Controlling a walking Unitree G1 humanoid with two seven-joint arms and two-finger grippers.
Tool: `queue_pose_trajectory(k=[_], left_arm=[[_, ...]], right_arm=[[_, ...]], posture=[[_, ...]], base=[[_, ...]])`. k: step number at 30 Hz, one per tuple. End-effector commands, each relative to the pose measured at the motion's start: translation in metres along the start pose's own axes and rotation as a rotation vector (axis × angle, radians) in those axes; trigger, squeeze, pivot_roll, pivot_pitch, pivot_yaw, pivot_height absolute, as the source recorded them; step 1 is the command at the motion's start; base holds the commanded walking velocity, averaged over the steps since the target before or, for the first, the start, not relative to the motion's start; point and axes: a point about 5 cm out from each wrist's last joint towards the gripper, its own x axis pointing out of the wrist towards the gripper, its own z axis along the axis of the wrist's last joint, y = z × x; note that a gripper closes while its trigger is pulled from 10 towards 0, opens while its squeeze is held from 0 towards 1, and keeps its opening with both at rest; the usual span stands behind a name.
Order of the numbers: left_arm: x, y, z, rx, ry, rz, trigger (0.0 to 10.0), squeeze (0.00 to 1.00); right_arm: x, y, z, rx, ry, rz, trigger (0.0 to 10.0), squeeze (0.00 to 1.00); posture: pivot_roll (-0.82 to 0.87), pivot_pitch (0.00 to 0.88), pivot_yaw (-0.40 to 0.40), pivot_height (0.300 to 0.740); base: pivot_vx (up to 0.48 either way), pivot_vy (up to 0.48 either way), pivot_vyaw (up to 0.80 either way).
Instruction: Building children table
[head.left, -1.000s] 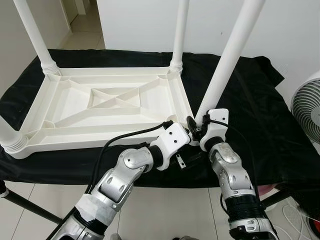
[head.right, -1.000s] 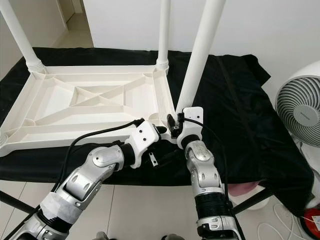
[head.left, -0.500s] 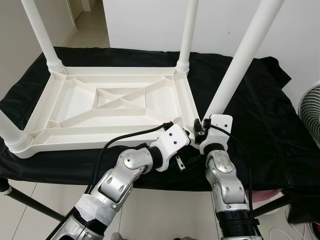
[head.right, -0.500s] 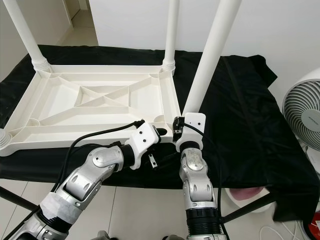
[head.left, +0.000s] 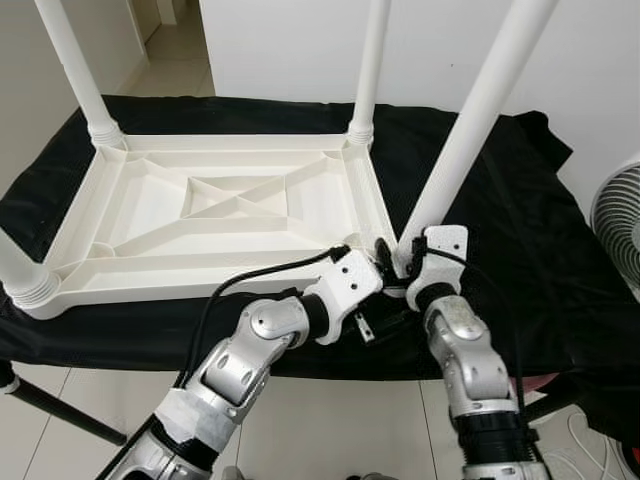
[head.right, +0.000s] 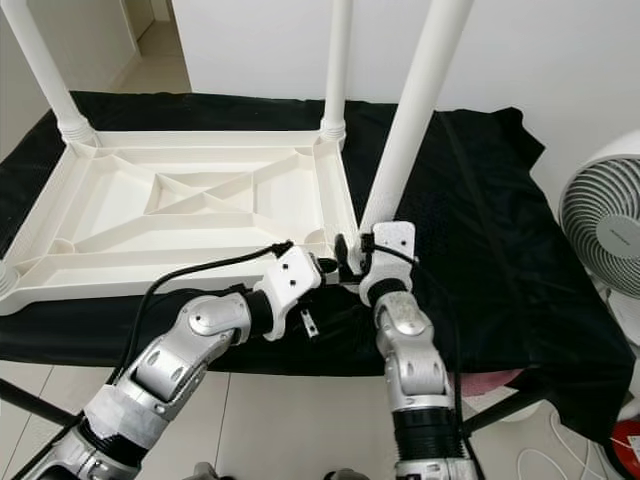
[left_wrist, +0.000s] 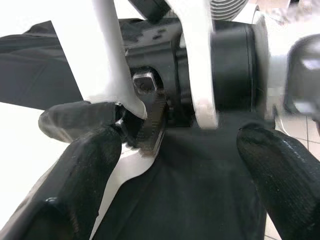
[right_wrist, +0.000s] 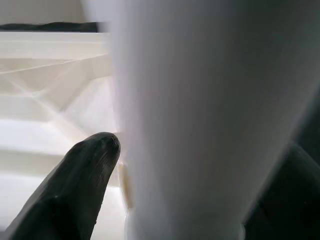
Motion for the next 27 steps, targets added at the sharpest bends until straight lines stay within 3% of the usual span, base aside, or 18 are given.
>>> queue_pose_trajectory(k=[1, 7, 14, 15, 16, 18, 19, 27], left_arm=[[0.0, -0.002, -0.003, 0.012, 0.014, -0.018, 10.0, 0.0], [-0.002, 0.0, -0.005, 0.011, 0.021, -0.012, 10.0, 0.0], [-0.007, 0.002, -0.007, 0.006, 0.033, 0.005, 10.0, 0.0], [-0.011, 0.004, -0.009, 0.005, 0.04, 0.023, 10.0, 0.0], [-0.011, 0.004, -0.009, 0.006, 0.042, 0.028, 10.0, 0.0], [-0.011, 0.004, -0.009, 0.006, 0.042, 0.028, 10.0, 0.0], [-0.012, 0.005, -0.009, 0.005, 0.043, 0.031, 10.0, 0.0], [-0.016, 0.006, -0.012, 0.005, 0.053, 0.041, 10.0, 0.0]], right_arm=[[0.001, 0.001, 0.003, -0.011, -0.014, 0.127, 10.0, 0.0], [0.007, -0.004, 0.007, -0.099, 0.004, 0.319, 10.0, 0.0], [0.013, -0.008, 0.004, -0.154, 0.022, 0.403, 9.8, 0.0], [0.015, -0.012, -0.002, -0.167, 0.056, 0.415, 3.2, 0.0], [0.016, -0.014, -0.004, -0.168, 0.064, 0.426, 0.9, 0.0], [0.016, -0.014, -0.004, -0.168, 0.064, 0.426, 0.9, 0.0], [0.016, -0.017, -0.007, -0.165, 0.079, 0.429, 0.0, 0.0], [0.013, -0.023, -0.014, -0.112, 0.099, 0.426, 0.0, 0.0]], posture=[[-0.14, 0.036, 0.005, 0.74], [-0.14, 0.039, 0.007, 0.74], [-0.12, 0.045, -0.004, 0.74], [-0.12, 0.045, -0.004, 0.74], [-0.1, 0.046, -0.009, 0.74], [-0.1, 0.046, -0.009, 0.74], [-0.1, 0.046, -0.009, 0.74], [-0.1, 0.045, -0.004, 0.74]], base=[[0.0, 0.0, 0.0], [0.0, 0.0, 0.0], [0.0, 0.0, 0.0], [0.0, 0.0, 0.0], [0.0, 0.0, 0.0], [0.0, 0.0, 0.0], [0.0, 0.0, 0.0], [0.0, 0.0, 0.0]])
